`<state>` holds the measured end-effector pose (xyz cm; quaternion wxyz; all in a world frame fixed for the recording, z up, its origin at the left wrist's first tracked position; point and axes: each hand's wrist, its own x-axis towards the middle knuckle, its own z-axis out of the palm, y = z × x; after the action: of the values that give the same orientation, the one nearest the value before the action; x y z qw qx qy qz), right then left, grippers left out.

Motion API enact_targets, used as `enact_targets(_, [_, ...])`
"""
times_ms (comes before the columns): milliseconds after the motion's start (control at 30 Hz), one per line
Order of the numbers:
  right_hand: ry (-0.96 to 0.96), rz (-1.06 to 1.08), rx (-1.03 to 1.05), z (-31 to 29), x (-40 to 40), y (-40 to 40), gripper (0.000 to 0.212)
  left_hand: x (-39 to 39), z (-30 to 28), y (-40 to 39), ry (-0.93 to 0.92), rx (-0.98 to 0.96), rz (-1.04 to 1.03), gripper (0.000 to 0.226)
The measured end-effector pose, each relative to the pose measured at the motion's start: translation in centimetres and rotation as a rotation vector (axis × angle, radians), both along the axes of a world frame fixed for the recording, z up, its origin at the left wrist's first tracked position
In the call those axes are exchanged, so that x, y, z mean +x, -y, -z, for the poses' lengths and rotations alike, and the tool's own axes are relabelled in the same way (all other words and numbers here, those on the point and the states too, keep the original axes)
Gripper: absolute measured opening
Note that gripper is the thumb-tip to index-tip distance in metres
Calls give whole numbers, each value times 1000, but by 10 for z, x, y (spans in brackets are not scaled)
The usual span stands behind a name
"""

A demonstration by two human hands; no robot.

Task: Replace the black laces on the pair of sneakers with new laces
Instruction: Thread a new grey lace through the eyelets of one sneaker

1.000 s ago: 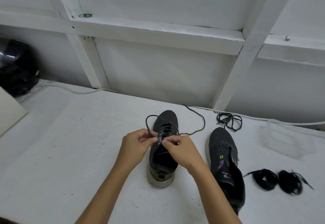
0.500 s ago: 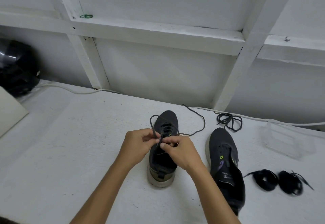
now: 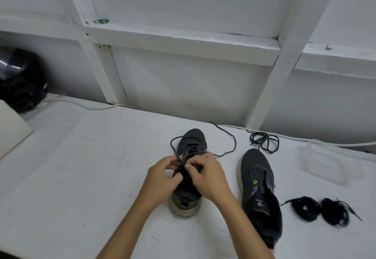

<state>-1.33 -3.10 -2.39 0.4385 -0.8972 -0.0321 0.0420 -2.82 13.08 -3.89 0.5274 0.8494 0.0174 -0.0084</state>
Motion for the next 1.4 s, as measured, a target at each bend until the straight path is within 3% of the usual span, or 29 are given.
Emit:
enact_targets(133, [50, 54, 185, -5, -6, 7, 10, -2, 6, 12, -5, -46, -141, 35])
enact_targets(267, [-229, 247, 898, -21, -10, 15, 18, -3, 10, 15, -24, -68, -131, 33])
enact_targets(333, [-336, 270, 1056, -23, -10, 17, 22, -5, 13, 16, -14, -113, -131, 32])
enact_targets(400, [-344, 231, 874, -22, -10, 17, 20, -6, 16, 17, 10, -134, -146, 22])
enact_targets(567, [-3, -66, -43, -26, -1, 14, 10, -5, 18, 16, 18, -144, -165, 9])
enact_targets(667, [29, -198, -280, -25, 4, 9, 13, -5, 19, 18, 26, -153, -173, 10])
enact_targets(733, [83, -229, -287, -24, 5, 7, 16, -5, 20, 18, 33, -144, -177, 13])
enact_targets(800, [50, -156, -19, -27, 5, 8, 19, -4, 21, 16, 33, -134, -172, 16])
enact_targets(933, [-231, 221, 1121, -45, 3, 19, 27, -5, 21, 16, -2, -146, -159, 23])
enact_targets(967, [-277, 283, 1282, -46, 4, 22, 28, -5, 21, 17, -11, -156, -160, 25])
enact_targets(1000, [-306, 329, 1311, -49, 3, 23, 27, -5, 20, 17, -18, -166, -162, 26])
enact_targets(1033, [-297, 353, 1172, -49, 4, 22, 26, -5, 19, 18, -23, -174, -165, 26])
enact_targets(1067, [-243, 330, 909, -48, 3, 21, 25, -5, 19, 18, -27, -182, -167, 25])
enact_targets(1133, [-63, 169, 339, -44, 0, 21, 24, -5, 18, 17, -31, -195, -167, 23])
enact_targets(1200, [-5, -46, -2, -42, 1, 20, 29, -5, 17, 17, -34, -198, -163, 23])
enact_targets(1300, [-29, -185, -386, -40, 9, 16, 26, -4, 18, 18, -41, -185, -161, 24])
enact_targets(1400, [-21, -245, -440, -37, 9, 13, 15, -4, 20, 18, -41, -176, -157, 23])
